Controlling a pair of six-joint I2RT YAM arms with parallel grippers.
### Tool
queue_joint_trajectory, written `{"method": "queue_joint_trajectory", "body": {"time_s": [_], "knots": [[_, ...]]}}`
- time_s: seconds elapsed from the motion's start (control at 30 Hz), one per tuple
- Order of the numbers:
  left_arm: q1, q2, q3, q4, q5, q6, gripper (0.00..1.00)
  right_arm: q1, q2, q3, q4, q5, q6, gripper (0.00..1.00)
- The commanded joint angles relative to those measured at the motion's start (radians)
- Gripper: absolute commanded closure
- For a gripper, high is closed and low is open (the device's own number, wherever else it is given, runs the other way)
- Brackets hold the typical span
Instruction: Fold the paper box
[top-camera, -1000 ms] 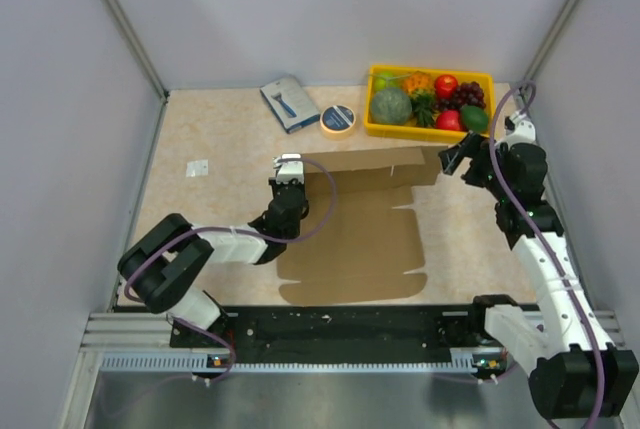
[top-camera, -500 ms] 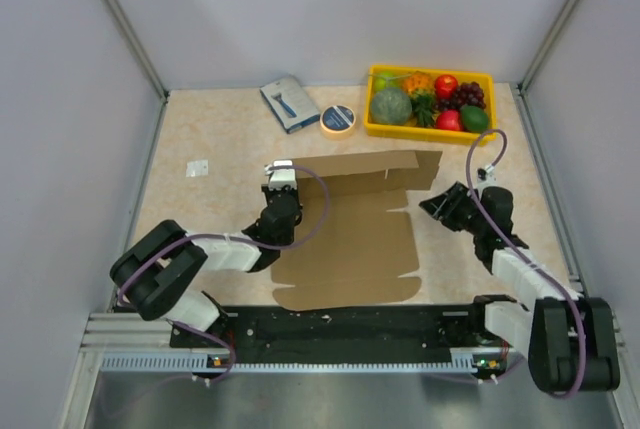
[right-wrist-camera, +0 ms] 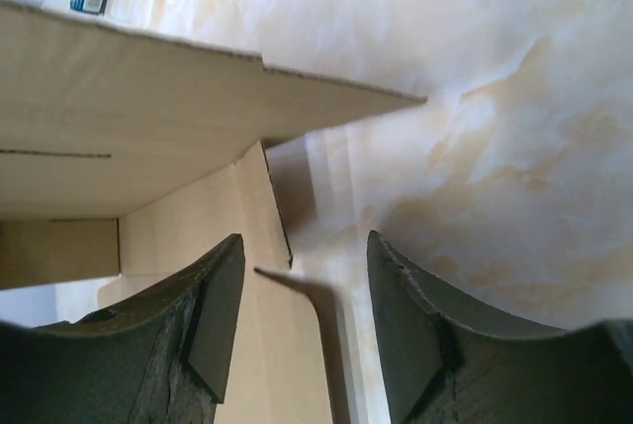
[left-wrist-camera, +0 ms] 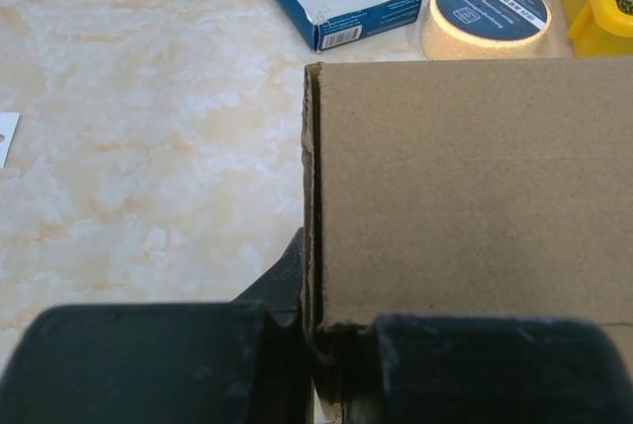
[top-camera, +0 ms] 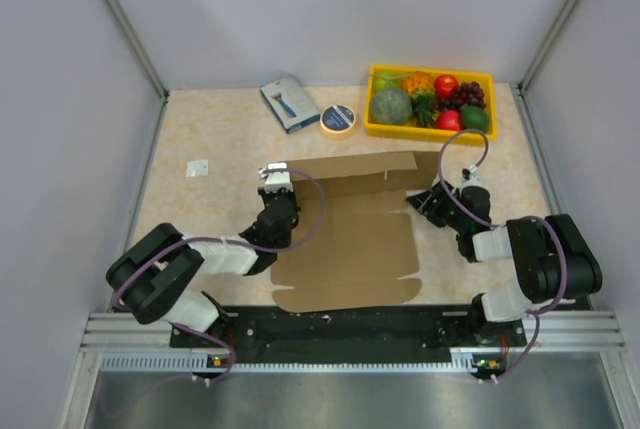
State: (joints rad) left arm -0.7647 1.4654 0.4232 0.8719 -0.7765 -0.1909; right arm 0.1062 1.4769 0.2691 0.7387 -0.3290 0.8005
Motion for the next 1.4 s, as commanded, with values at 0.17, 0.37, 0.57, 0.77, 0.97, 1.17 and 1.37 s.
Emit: {"method": "queue_joint_trajectory", "body": {"time_s": [0.17,0.37,0.57,0.77,0.97,1.17,1.37], "knots": [[-0.004,-0.008,0.014,-0.048,0.022,-0.038,1.00,0.090,0.057,0.047,0.249,0.085,-0.081,0.56],[-0.012,-0.005,0.026,-0.073,0.016,-0.047,1.00,0.130,0.022,0.033,0.275,0.091,-0.070,0.66],[-0.028,0.004,0.040,-0.085,0.006,-0.051,1.00,0.171,0.103,0.047,0.366,0.048,0.023,0.72],[-0.048,0.012,0.057,-0.097,-0.009,-0.050,1.00,0.204,0.149,0.067,0.357,0.061,0.063,0.76],[-0.064,0.006,0.052,-0.111,-0.017,-0.070,1.00,0.239,0.221,0.100,0.300,0.054,0.082,0.74],[-0.070,-0.005,0.048,-0.134,-0.023,-0.084,1.00,0.265,0.313,0.059,0.387,0.097,0.115,0.67],[-0.071,-0.011,0.043,-0.151,-0.040,-0.087,1.00,0.271,0.278,0.004,0.425,0.108,0.100,0.55]]}}
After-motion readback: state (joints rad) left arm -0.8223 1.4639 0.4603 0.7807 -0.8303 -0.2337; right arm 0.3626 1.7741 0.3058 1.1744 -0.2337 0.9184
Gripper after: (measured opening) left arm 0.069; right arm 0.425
